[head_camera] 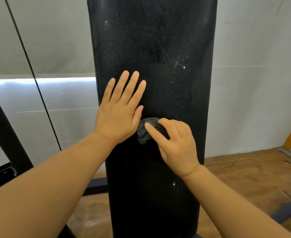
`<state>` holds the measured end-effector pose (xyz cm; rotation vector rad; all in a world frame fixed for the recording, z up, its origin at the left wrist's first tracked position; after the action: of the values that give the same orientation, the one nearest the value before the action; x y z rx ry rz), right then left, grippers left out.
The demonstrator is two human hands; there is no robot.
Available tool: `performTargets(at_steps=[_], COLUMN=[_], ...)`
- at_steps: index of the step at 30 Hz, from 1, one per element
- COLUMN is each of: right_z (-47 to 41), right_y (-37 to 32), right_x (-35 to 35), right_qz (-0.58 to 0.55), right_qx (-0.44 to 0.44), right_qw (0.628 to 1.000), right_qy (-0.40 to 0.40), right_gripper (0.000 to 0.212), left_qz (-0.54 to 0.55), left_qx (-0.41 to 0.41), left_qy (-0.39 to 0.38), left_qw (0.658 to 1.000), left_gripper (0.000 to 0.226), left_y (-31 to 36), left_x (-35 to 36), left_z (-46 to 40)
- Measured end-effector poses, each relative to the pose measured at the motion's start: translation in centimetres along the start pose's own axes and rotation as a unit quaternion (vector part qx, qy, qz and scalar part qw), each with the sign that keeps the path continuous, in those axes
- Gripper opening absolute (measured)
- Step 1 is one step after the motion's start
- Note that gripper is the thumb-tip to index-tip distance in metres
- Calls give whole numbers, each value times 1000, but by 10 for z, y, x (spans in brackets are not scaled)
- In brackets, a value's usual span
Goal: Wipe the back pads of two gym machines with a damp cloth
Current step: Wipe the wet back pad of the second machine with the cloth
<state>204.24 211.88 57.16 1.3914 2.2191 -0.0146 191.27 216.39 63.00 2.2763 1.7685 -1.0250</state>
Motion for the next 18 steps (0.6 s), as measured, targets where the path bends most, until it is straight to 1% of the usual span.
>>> performTargets(at_steps=[4, 7, 9, 13, 15, 18], right_z=[24, 36, 26, -7, -11, 8], right_y=[-1, 2, 11, 46, 51, 44], right_x=[2, 2, -1, -14, -16, -10], right_qz=[-10, -15, -17, -22, -20, -30], right_qx=[11, 24, 53, 144, 157, 154], right_qw=[1000, 999, 998, 987, 984, 983], right_qy=[-9, -14, 7, 72, 87, 92], right_gripper=[29, 31, 29, 25, 25, 24], left_qz=[-10, -7, -6, -9, -15, -24], left_qx=[5, -17, -44, -83, -88, -91], left_qy=[9, 13, 16, 14, 15, 19], left_qw=[1000, 1000, 999, 996, 996, 995], left_gripper=[56, 57, 58, 60, 60, 61], left_y=[0, 4, 8, 16, 17, 18], left_x=[1, 1, 3, 7, 8, 9], left_z=[2, 3, 4, 6, 7, 8])
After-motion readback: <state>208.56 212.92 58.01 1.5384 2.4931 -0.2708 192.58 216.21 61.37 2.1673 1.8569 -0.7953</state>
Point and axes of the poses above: each hand's wrist, its own z-axis away from the middle knuckle, its own x-axis out of the palm, y = z × x, the point moved 6 cm from there along -z, towards the middle knuckle, and after that the axes turned 6 degrees about -y, right-handed, at the moved point
